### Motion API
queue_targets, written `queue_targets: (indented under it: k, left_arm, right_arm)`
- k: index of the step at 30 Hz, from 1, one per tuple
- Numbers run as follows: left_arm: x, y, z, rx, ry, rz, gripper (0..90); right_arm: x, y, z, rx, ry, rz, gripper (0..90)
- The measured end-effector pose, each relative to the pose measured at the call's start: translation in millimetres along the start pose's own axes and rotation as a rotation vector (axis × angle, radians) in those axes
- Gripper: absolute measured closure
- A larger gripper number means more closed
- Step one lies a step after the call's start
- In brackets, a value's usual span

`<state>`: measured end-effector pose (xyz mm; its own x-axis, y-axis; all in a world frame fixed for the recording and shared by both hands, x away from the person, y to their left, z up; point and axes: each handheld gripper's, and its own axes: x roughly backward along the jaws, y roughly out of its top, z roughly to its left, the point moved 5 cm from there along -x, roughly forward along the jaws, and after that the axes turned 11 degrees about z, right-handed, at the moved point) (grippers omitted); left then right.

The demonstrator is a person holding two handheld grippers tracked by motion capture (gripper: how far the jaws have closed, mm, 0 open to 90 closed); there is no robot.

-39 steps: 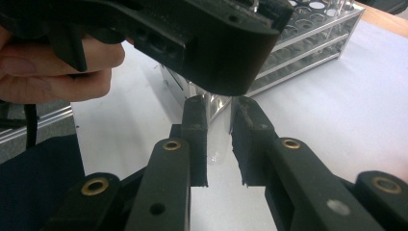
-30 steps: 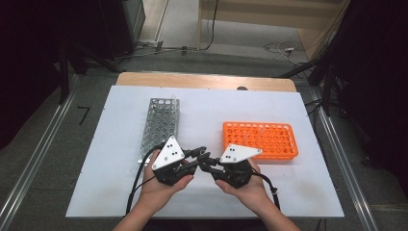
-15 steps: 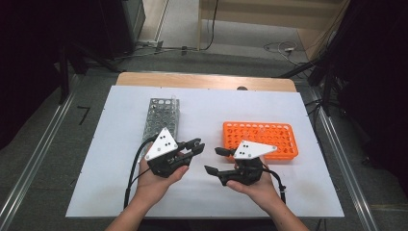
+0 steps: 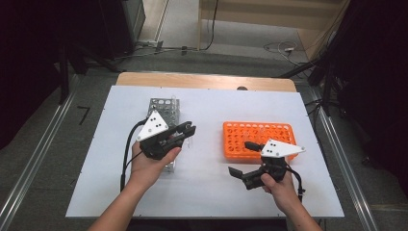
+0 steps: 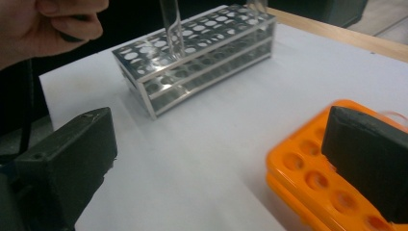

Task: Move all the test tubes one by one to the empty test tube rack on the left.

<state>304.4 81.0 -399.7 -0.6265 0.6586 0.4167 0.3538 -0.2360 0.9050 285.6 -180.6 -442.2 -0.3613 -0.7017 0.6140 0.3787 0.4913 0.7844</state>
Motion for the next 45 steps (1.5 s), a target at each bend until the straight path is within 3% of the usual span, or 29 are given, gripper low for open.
queue_targets:
  k: [10, 26, 34, 45]
  left_arm:
    - [-3.4, 5.2, 31.4, 0.037, 0.054, -0.008, 76.0]
    - [-15.2, 12.5, 73.9, 0.052, 0.162, -0.009, 76.0]
    - [-24.7, 14.9, 94.6, 0.083, 0.212, -0.005, 76.0]
    - [-38.6, 14.4, 110.2, 0.089, 0.263, -0.011, 75.9]
  right_arm:
    - [29.6, -19.1, -21.9, -0.052, -0.06, -0.021, 0.0]
    - [51.0, -52.2, -40.5, -0.104, -0.107, 0.007, 0.0]
    - [54.8, -62.8, -49.3, -0.13, -0.111, 0.017, 0.0]
    - [55.6, -62.8, -49.8, -0.129, -0.108, 0.012, 0.0]
